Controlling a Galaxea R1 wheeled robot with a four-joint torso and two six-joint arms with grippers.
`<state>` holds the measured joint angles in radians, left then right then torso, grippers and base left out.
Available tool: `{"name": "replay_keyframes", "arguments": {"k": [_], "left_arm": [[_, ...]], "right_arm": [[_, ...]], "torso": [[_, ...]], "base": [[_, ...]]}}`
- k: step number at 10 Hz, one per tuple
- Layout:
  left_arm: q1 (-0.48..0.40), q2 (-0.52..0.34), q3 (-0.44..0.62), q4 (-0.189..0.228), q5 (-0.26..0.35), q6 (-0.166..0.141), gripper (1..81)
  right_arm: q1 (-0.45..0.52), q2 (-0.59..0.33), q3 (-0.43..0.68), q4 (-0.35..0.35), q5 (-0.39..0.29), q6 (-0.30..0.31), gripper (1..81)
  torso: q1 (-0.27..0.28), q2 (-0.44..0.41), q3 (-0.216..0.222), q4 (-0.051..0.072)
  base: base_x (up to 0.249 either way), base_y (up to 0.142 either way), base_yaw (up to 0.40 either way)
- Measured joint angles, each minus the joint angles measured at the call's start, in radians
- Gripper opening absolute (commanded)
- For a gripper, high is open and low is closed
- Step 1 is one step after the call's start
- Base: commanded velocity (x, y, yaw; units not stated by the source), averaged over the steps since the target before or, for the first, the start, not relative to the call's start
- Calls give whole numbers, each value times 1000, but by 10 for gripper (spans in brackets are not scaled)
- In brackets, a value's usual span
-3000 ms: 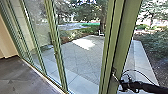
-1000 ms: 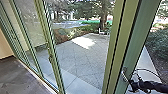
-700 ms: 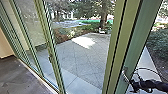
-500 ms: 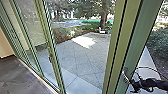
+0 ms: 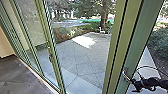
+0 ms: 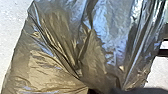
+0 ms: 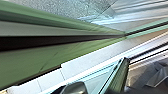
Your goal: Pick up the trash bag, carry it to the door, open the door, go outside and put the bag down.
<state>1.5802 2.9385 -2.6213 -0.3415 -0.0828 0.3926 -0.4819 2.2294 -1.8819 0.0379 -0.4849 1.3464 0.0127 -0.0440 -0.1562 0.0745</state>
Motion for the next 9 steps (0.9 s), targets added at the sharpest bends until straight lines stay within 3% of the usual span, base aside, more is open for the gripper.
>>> {"name": "replay_keyframes", "arguments": {"k": [5,9], "left_arm": [[0,0,0,0,0,0,10],[3,0,0,0,0,0,10]], "right_arm": [[19,-89,63,-14,52,-42,811],[89,-193,149,-88,51,-70,811]], "torso": [[1,0,0,1],[1,0,0,1]], "base": [[0,0,0],[0,0,0]]}}
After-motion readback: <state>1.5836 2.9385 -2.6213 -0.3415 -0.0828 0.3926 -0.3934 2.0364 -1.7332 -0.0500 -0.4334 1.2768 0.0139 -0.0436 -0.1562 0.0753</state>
